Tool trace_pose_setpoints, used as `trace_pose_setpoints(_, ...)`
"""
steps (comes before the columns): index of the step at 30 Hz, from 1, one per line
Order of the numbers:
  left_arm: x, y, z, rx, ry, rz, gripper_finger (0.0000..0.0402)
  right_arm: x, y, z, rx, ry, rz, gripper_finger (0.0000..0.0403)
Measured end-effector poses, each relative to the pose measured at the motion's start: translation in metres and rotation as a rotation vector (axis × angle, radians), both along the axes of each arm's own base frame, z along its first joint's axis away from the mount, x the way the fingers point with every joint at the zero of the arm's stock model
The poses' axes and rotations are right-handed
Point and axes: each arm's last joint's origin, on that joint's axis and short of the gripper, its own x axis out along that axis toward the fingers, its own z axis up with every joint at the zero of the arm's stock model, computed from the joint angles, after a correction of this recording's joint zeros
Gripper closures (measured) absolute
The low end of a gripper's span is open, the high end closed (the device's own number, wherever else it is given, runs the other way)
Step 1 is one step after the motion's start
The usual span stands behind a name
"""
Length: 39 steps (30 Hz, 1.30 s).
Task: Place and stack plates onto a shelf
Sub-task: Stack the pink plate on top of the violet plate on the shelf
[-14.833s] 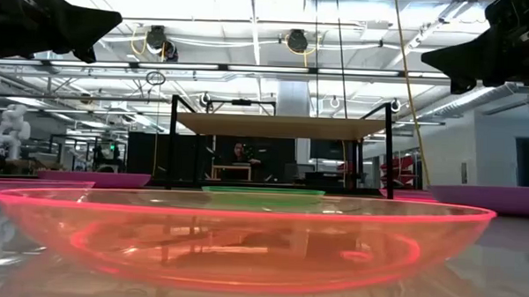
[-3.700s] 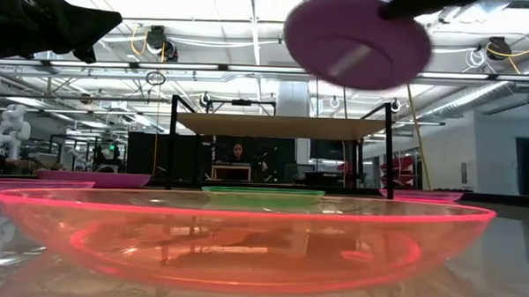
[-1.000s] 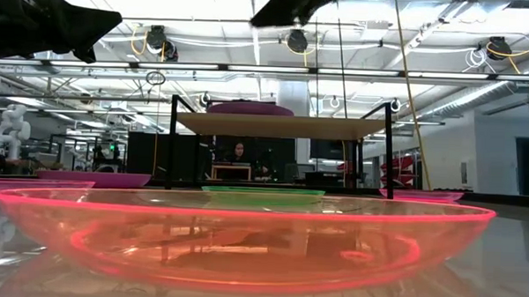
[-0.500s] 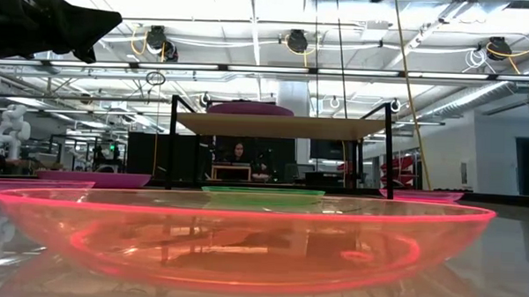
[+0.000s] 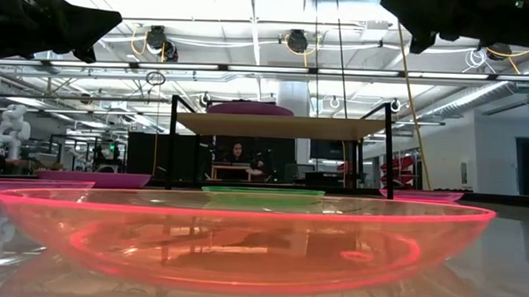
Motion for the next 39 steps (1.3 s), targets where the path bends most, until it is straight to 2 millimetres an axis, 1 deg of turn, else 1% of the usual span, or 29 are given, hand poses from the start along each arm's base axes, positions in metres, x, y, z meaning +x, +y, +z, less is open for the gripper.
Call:
trace_pose_setpoints(5, 0.0, 0.0, 0.001, -0.017, -0.008, -0.006, 0.0387, -0.005, -0.005, -0.002, 0.044, -0.04, -0.108, 0.0314)
trace_pose_setpoints(10, 0.0, 0.0, 0.001, -0.048, -0.01, -0.015, 0.0387, -0.006, -0.006, -0.005, 0.134, -0.038, -0.11, 0.0314)
trace_pose_setpoints(16, -0.001, 0.0, 0.003, -0.079, -0.034, -0.026, 0.0387, -0.008, -0.007, -0.012, 0.125, -0.006, -0.111, 0.0314)
trace_pose_setpoints(20, -0.002, 0.0, 0.005, -0.07, -0.061, -0.025, 0.0387, -0.009, -0.007, -0.015, 0.129, 0.001, -0.109, 0.0314)
trace_pose_setpoints(27, -0.002, 0.0, 0.005, -0.071, -0.057, -0.025, 0.0387, -0.012, -0.008, -0.024, 0.118, 0.031, -0.109, 0.0314)
trace_pose_setpoints(39, -0.002, 0.0, 0.005, -0.072, -0.058, -0.026, 0.0387, -0.012, -0.008, -0.024, 0.116, 0.036, -0.108, 0.0314)
